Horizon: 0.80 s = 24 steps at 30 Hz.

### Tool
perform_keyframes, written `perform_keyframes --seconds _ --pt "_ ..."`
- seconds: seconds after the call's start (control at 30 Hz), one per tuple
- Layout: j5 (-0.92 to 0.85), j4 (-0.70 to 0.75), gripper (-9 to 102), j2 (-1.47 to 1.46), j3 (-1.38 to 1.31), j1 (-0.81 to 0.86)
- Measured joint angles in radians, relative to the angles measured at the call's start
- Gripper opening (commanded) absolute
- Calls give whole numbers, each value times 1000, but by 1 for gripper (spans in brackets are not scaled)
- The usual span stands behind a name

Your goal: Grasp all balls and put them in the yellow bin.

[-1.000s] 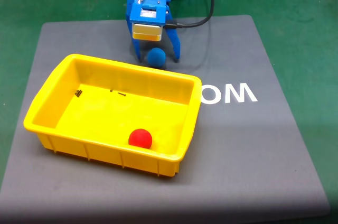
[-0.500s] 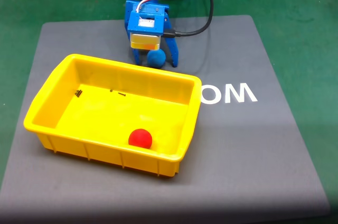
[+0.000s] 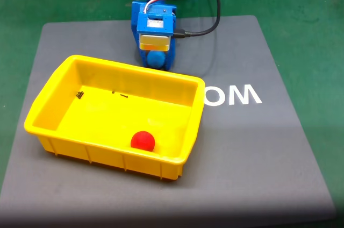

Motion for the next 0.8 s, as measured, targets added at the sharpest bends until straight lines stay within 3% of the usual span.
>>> perform_keyframes --seconds 0.5,0.8 --pt "8 8 0 80 -11 -8" --pt "94 123 0 132 -339 -49"
